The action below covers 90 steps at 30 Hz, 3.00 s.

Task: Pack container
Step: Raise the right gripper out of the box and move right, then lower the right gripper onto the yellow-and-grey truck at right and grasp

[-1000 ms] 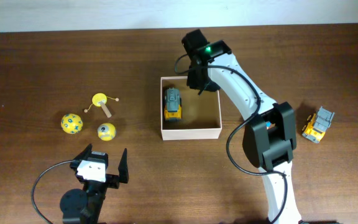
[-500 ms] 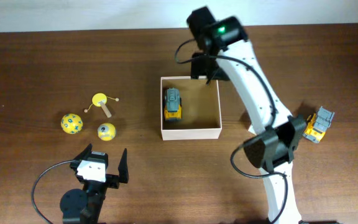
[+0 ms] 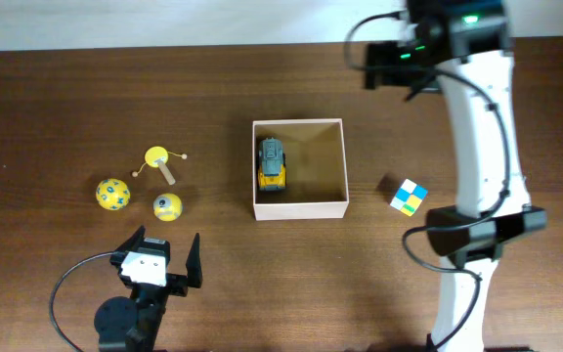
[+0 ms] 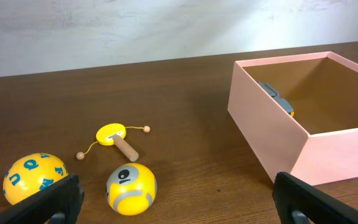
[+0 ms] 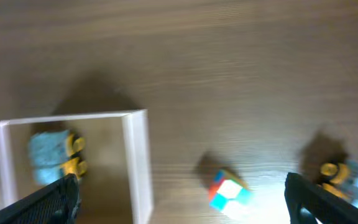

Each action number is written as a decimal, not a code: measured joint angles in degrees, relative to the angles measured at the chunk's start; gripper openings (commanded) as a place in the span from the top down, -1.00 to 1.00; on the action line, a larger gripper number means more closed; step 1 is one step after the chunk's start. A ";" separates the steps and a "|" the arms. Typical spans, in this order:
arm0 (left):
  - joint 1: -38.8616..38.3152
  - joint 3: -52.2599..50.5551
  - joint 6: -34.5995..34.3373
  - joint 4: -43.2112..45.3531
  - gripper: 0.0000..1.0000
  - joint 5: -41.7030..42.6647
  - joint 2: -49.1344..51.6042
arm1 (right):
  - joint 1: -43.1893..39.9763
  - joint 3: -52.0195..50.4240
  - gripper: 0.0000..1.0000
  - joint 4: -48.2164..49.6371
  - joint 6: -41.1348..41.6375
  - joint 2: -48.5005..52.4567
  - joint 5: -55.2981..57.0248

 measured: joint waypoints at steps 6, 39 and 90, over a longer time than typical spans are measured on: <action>0.00 0.00 0.00 0.00 -0.98 0.00 0.00 | -10.80 -4.74 -0.98 0.00 -1.38 -3.52 -0.44; 0.00 0.00 0.00 0.00 -0.98 0.00 0.00 | -36.87 -64.32 -0.93 26.34 -1.77 -19.37 -5.84; 0.00 0.00 0.00 0.00 -0.98 0.00 0.00 | -36.87 -81.77 -0.89 50.75 -3.48 -19.37 -2.75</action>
